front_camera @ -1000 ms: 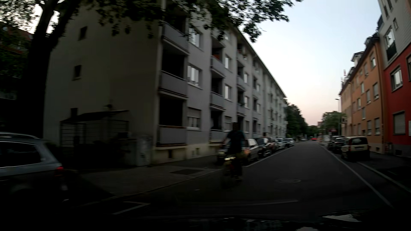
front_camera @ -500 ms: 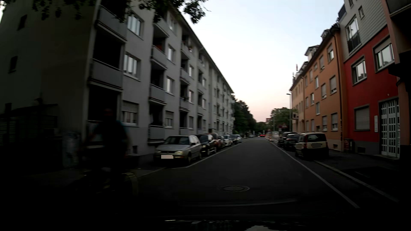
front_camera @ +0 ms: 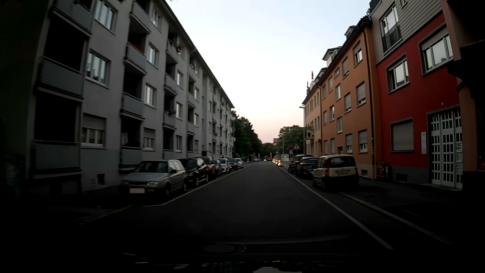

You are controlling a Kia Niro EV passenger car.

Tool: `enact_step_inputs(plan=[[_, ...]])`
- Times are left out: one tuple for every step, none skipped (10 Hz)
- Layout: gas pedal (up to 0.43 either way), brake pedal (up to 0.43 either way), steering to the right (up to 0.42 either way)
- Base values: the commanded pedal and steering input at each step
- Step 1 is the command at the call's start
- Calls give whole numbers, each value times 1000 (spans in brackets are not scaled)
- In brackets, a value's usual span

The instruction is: Follow the waypoints while adhering to traffic rules and regulations

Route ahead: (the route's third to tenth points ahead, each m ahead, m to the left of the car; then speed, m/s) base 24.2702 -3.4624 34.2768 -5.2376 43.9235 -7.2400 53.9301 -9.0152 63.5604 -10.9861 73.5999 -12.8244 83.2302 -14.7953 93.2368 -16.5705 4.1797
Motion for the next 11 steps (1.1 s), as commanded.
enact_step_inputs(plan=[[157,0,146],[157,0,118],[157,0,91],[157,0,64],[157,0,47],[157,0,37],[157,0,27],[157,0,17],[157,0,4],[157,0,-4],[157,0,-10]])
